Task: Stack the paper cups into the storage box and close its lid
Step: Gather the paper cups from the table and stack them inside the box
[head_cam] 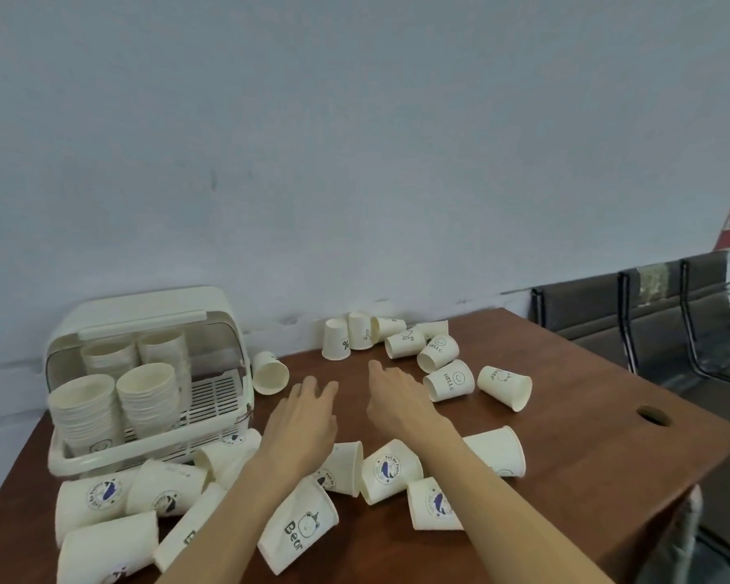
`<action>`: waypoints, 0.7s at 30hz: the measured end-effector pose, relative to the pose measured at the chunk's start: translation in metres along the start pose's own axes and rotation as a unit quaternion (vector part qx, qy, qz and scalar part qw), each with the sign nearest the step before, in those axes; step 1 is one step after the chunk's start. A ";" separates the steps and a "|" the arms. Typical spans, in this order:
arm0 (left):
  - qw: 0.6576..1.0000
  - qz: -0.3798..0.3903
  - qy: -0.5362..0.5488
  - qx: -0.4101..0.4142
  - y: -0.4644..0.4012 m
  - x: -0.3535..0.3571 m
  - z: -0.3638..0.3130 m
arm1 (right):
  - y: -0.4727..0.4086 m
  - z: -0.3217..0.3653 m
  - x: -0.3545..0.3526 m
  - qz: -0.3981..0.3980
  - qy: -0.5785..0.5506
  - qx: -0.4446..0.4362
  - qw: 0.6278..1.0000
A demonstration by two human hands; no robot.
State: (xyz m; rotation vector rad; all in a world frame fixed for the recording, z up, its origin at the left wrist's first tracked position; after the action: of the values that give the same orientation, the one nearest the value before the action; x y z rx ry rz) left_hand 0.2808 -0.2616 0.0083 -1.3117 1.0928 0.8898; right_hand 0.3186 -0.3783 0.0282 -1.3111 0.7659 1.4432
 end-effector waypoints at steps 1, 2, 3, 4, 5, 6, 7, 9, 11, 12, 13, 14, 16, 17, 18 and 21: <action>1.000 0.001 0.005 0.009 -0.002 0.002 -0.006 | 0.000 -0.004 -0.002 -0.003 0.004 0.004 1.000; 1.000 0.004 0.009 0.016 -0.005 0.004 -0.012 | 0.000 -0.008 -0.003 -0.005 0.006 0.006 1.000; 1.000 0.006 0.013 0.023 -0.007 0.007 -0.018 | 0.000 -0.012 -0.003 -0.007 0.005 0.006 1.000; 0.999 0.005 0.016 0.032 -0.008 0.009 -0.024 | 0.000 -0.016 -0.004 -0.008 0.004 0.006 1.000; 0.999 0.004 0.019 0.041 -0.010 0.011 -0.030 | 0.000 -0.021 -0.005 -0.010 0.003 0.007 1.000; 0.998 0.004 0.023 0.050 -0.011 0.012 -0.037 | 0.000 -0.026 -0.005 -0.012 0.002 0.011 1.000; 0.998 0.005 0.029 0.058 -0.013 0.013 -0.042 | 0.000 -0.032 -0.005 -0.012 0.003 0.015 1.000; 0.996 0.011 0.040 0.074 -0.016 0.017 -0.053 | -0.001 -0.044 -0.005 -0.011 0.004 0.024 1.000; 0.995 0.018 0.047 0.089 -0.019 0.020 -0.063 | -0.002 -0.058 -0.003 -0.008 0.004 0.036 0.999; 0.994 0.022 0.051 0.094 -0.020 0.022 -0.068 | -0.003 -0.066 -0.002 -0.009 0.004 0.042 0.999; 0.993 0.026 0.053 0.099 -0.021 0.024 -0.072 | -0.005 -0.073 -0.001 -0.011 0.004 0.048 0.999; 0.993 0.028 0.055 0.102 -0.022 0.026 -0.076 | -0.007 -0.081 0.000 -0.013 0.007 0.054 0.998; 0.992 0.030 0.054 0.110 -0.024 0.029 -0.082 | -0.012 -0.097 0.003 -0.016 0.029 0.066 0.997; 0.992 0.031 0.053 0.113 -0.025 0.031 -0.084 | -0.016 -0.105 0.003 -0.018 0.040 0.072 0.996; 0.991 0.032 0.055 0.116 -0.026 0.032 -0.086 | -0.020 -0.112 0.002 -0.021 0.052 0.081 0.995; 0.989 0.032 0.064 0.130 -0.026 0.034 -0.090 | -0.034 -0.135 -0.002 -0.026 0.043 0.128 0.990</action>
State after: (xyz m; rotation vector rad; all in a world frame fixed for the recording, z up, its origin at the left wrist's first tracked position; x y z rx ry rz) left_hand 0.3059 -0.3562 -0.0117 -1.1326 1.3108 0.6895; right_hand 0.3950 -0.4923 0.0072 -1.1907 0.9354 1.2087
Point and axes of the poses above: each hand's wrist, its own y-axis away from the middle knuckle, its own x-axis out of the palm, z = x × y, the point moved 7 cm from there along -y, towards the middle knuckle, and after that the axes turned 4 degrees about -y, right-handed, at the moved point
